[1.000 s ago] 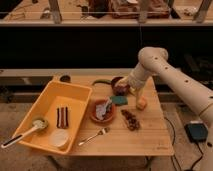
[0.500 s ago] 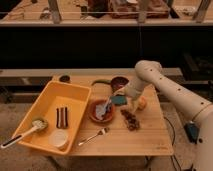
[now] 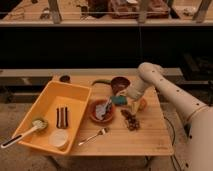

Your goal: Wipe purple bowl with sponge

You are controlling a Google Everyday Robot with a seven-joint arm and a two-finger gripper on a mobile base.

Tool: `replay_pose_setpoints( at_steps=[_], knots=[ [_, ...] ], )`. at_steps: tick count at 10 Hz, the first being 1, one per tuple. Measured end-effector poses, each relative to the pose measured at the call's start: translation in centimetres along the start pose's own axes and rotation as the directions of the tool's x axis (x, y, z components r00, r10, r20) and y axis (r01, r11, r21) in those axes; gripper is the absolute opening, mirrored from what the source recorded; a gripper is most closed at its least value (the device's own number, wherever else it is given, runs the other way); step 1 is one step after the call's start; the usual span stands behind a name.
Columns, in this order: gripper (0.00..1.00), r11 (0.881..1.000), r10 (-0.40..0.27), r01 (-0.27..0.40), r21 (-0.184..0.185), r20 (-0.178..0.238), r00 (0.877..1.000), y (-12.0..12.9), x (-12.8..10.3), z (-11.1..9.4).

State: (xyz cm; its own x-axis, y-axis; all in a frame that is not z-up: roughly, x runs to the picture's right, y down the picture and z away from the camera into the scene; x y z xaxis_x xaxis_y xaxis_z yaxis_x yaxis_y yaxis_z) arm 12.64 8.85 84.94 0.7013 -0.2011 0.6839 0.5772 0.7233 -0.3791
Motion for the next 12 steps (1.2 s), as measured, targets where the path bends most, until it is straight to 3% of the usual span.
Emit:
replay_pose_setpoints(
  at_steps=[7, 9, 12],
  knots=[
    [0.8, 1.0, 0.03, -0.03, -0.005, -0.011, 0.999, -0.3, 0.2, 0.0],
    [0.8, 0.998, 0.061, -0.061, 0.009, -0.03, 0.998, -1.1, 0.0, 0.2],
    [0.8, 0.992, 0.123, -0.121, 0.045, -0.022, 0.992, -1.1, 0.5, 0.8]
  ],
)
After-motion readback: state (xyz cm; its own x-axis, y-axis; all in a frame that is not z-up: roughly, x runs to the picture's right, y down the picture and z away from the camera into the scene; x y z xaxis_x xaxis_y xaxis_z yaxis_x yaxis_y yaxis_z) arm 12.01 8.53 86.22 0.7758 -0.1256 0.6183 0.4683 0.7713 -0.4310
